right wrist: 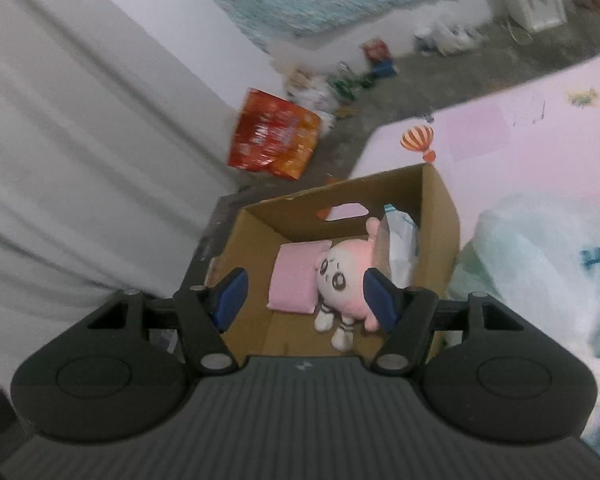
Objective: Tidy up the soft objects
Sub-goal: 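Carry the plastic bag to the box and release it with the right tool, then grasp the blue stick with the left tool while the right tool reaches toward the blue packet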
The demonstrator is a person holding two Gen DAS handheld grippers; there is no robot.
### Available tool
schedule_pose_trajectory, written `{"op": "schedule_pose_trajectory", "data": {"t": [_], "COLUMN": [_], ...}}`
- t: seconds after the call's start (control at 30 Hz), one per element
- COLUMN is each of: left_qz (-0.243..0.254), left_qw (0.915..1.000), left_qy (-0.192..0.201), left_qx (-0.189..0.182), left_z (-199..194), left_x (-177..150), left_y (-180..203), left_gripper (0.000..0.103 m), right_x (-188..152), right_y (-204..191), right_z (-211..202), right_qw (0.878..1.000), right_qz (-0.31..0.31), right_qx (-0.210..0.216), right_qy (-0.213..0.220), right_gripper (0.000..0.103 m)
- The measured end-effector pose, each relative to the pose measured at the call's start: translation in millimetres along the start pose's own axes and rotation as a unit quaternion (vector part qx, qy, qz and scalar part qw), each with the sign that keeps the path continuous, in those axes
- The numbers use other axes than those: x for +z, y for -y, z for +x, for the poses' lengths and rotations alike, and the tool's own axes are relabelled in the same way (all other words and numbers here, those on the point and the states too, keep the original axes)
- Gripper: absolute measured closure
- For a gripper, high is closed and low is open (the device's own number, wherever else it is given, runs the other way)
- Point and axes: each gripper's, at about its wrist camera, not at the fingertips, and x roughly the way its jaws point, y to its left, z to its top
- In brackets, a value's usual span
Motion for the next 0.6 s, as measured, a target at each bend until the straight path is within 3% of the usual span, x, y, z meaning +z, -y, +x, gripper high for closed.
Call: {"op": "schedule_pose_trajectory", "data": {"t": [0.2, 0.47, 0.6], "left_qz": [0.094, 0.215, 0.263], "left_qw": [0.9938, 0.9621, 0.9468], "left_qy": [0.005, -0.016, -0.021], "left_qx": [-0.060, -0.167, -0.184], "left_z": [-24, -36, -28], "left_x": [-41, -104, -129], "left_y": [60, 148, 179], "left_gripper": [0.011, 0.006, 0.006], "right_x": [-42, -116, -158], "right_y": [35, 114, 151], "right_z": [-106, -240, -272], "right_qw": [1.000, 0.991, 0.983], "right_qz": [-0.022, 0.032, 0.077], "right_qx": [-0.011, -0.073, -0.093], "right_qy": [0.015, 0.106, 0.140], "right_gripper": [0.026, 0.023, 0.023]}}
